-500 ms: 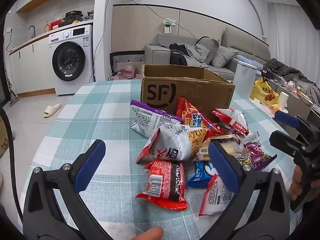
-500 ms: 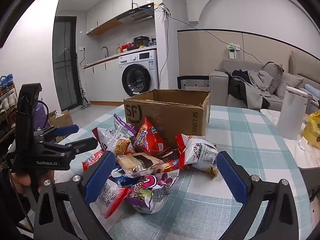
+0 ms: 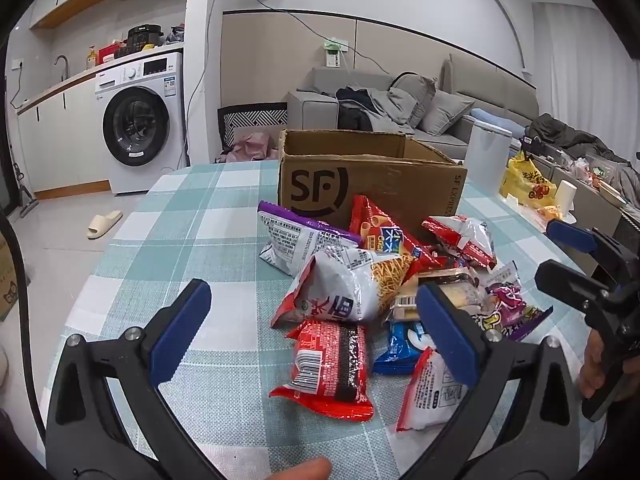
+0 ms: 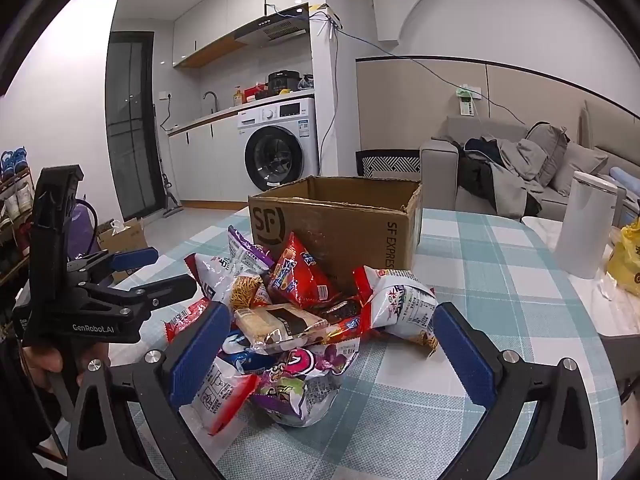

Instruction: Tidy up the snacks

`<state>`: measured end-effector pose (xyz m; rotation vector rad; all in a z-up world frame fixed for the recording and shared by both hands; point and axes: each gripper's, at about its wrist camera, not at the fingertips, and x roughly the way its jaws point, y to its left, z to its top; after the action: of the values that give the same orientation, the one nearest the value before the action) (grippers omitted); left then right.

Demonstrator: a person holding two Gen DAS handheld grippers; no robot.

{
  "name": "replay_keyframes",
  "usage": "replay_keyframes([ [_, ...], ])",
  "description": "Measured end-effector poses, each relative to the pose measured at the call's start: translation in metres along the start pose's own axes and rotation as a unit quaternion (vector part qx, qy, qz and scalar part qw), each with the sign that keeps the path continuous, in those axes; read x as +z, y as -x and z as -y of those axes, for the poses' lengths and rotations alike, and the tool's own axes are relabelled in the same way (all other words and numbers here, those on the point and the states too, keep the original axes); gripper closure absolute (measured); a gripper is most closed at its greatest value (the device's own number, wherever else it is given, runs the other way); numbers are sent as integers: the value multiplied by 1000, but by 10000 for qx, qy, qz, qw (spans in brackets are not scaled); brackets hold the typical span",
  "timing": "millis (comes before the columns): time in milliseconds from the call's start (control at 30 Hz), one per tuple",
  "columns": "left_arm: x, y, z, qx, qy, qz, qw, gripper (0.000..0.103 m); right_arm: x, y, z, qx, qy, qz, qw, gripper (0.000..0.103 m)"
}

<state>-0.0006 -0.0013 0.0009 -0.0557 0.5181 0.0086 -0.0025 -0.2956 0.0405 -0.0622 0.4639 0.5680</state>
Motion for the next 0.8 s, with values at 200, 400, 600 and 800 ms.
replay_keyframes([
  [200, 0, 0, 0, -2, 7, -6, 10000, 1, -2, -7, 1, 5, -9, -41, 10000, 0],
  [400, 0, 0, 0, -6, 11, -9, 10000, 1, -2, -7, 1, 0, -19, -53, 10000, 0],
  [600, 0, -1, 0, -6, 1, -4, 10000, 1, -2, -7, 1, 2, -21, -55, 10000, 0],
  [800, 0, -1, 0, -5, 6, -9, 10000, 1, -2, -7, 1, -2, -18, -56, 10000, 0],
])
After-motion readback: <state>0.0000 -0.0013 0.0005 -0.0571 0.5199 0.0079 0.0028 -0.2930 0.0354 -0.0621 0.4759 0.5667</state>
